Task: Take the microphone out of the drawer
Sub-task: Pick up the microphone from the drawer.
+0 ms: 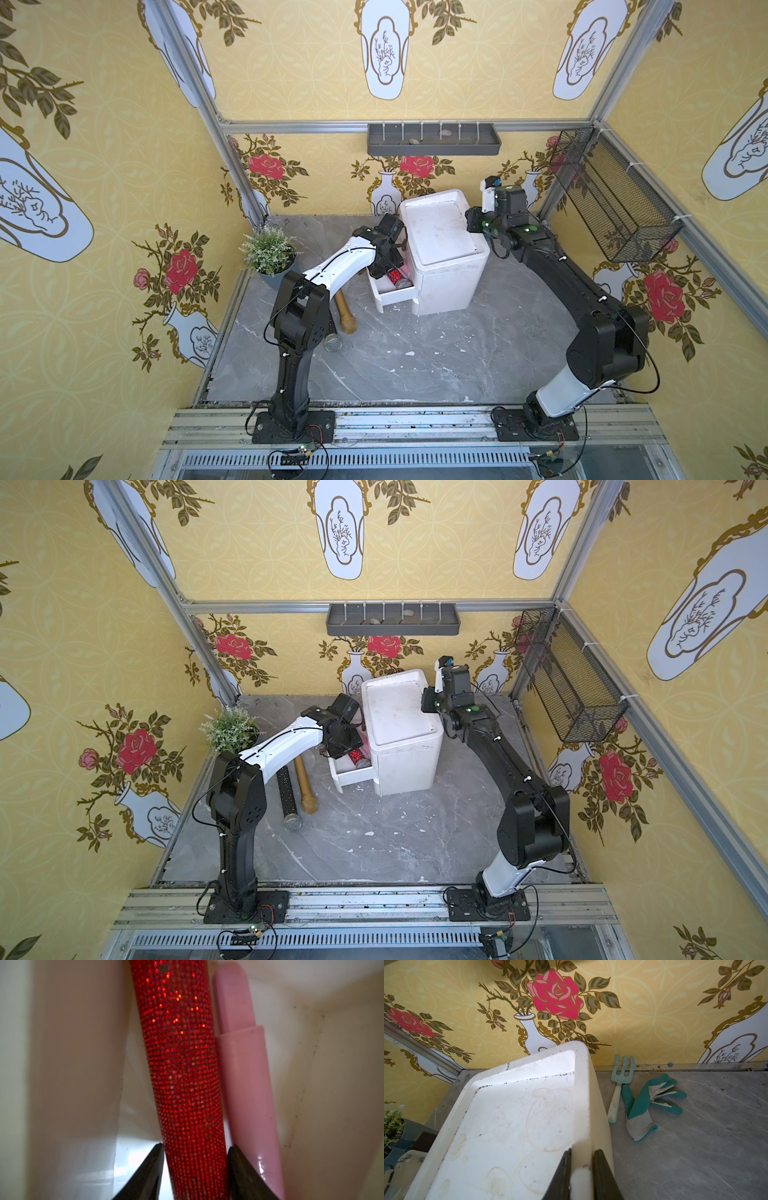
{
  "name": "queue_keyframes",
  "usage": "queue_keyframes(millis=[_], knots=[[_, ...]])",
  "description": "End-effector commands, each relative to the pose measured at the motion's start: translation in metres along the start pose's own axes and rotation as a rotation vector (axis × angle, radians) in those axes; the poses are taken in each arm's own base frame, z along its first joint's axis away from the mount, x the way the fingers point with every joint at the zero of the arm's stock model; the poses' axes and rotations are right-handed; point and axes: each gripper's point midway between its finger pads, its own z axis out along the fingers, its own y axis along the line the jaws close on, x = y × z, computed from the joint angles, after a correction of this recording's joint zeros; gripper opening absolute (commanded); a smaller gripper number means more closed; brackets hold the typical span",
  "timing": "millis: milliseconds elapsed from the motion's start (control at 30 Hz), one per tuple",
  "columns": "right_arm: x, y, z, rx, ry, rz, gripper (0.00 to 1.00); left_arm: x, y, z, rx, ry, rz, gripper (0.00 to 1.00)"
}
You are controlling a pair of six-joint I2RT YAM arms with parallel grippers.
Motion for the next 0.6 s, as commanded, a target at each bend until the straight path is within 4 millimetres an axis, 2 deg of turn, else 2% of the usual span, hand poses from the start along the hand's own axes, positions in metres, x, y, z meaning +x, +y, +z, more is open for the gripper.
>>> queue_keyframes(millis=[0, 233, 467, 567], knots=[[0.055, -0.013, 0.008, 0.034, 0.195, 0.014, 0.01, 0.01, 0.023, 0.009, -0.102, 0.035, 0.022, 0.52], [0.056, -0.016, 0.008, 0.037, 0.193, 0.019, 0.01, 0.008, 0.023, 0.005, -0.1, 0.019, 0.022, 0.41], [0.055, -0.017, 0.007, 0.043, 0.192, 0.016, 0.01, -0.008, 0.018, -0.018, -0.078, -0.059, 0.052, 0.26], [0.054, -0.017, 0.007, 0.044, 0.191, 0.016, 0.01, -0.011, 0.017, -0.027, -0.062, -0.085, 0.056, 0.25]])
